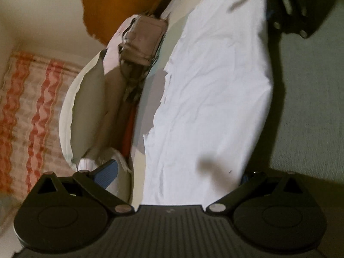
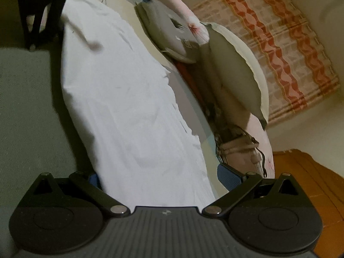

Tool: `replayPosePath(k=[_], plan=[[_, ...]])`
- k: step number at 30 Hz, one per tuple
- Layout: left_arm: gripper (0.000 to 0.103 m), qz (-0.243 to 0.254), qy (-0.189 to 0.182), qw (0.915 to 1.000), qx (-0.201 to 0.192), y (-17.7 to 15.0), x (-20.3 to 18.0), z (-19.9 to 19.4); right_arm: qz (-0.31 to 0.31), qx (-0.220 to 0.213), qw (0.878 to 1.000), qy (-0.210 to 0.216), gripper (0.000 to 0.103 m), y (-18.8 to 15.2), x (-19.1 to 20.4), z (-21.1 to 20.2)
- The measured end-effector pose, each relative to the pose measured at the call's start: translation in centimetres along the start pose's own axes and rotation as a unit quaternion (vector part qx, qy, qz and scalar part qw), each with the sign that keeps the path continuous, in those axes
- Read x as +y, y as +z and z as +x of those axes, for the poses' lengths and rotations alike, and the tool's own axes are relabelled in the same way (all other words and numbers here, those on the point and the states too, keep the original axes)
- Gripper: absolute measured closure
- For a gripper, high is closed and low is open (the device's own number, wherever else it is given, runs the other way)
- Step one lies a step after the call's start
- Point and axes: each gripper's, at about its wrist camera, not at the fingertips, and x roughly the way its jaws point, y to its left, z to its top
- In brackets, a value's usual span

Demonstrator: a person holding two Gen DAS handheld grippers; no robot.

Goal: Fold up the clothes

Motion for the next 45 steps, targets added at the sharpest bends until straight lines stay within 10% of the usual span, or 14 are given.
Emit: replayPosePath(k=[8, 13, 16, 18, 20, 45], plan=[[0.001, 0.049, 0.045, 0.9970, 0.042, -4.2, 0.0, 0.8, 0.003, 0.067, 0.997, -0.026, 0.000, -4.0, -3.4, 1.5], [0.005, 0.076, 0.061, 0.9948, 0.031, -2.9, -0.7, 1.4, -0.096, 0.044, 0.993, -0.044, 0.010, -2.0, -0.7, 1.5], [0.032, 0.069, 0.024, 0.9967, 0.036, -2.8, -1.0, 1.4, -0.124, 0.039, 0.992, -0.002, 0.041, -1.7, 0.5, 1.4], [0.058, 0.068, 0.007, 0.9970, 0.036, -3.1, -1.9, 1.1, -0.127, 0.037, 0.991, -0.002, 0.079, -2.1, 1.7, 1.3], [0.103, 0.069, 0.001, 0.9970, 0.035, -3.3, -3.0, 0.9, -0.130, 0.034, 0.991, -0.008, 0.094, -2.6, 3.0, 1.1], [0.102, 0.063, -0.037, 0.9971, 0.021, -4.5, -0.1, -5.9, -0.055, 0.037, 0.997, 0.049, 0.098, -0.8, -0.4, -5.4]])
